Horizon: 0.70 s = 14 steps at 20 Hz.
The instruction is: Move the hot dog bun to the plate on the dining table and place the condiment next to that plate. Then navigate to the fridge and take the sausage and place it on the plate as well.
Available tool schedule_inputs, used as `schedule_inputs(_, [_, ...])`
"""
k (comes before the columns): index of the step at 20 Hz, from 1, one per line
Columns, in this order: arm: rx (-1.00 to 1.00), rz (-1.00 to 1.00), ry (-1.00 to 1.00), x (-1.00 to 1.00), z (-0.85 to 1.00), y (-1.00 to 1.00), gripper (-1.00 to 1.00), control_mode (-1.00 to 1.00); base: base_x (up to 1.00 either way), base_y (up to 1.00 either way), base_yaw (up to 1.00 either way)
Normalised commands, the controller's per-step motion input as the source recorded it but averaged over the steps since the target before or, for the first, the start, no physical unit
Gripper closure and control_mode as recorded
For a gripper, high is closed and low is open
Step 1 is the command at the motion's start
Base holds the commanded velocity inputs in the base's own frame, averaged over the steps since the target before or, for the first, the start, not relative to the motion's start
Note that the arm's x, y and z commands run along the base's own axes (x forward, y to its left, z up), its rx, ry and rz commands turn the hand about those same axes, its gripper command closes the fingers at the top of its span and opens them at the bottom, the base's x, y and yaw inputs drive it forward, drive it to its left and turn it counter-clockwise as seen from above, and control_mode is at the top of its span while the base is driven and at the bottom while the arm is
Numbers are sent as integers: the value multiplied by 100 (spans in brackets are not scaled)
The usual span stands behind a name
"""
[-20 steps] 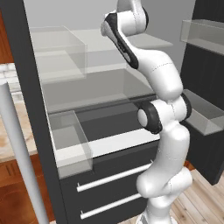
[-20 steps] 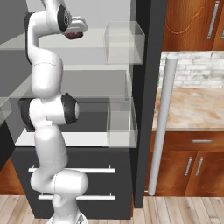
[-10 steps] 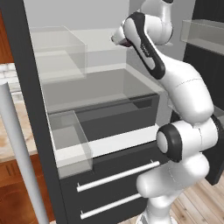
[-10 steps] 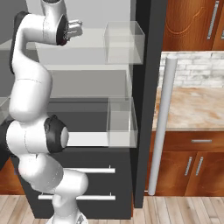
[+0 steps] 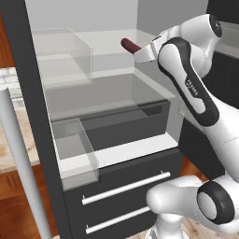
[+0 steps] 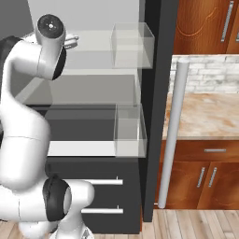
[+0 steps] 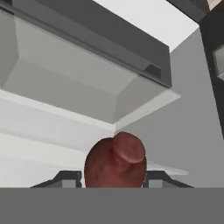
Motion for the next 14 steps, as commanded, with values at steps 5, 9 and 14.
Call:
schedule_inputs(5, [-2, 1, -5, -100, 6, -24, 100, -100, 0, 0, 0])
schedule_inputs(9, [-7, -7, 0, -100, 0, -4, 100, -100, 0, 0, 0])
schedule_inputs(14, [-10, -17, 1, -87, 0, 0, 100, -100, 0, 0, 0])
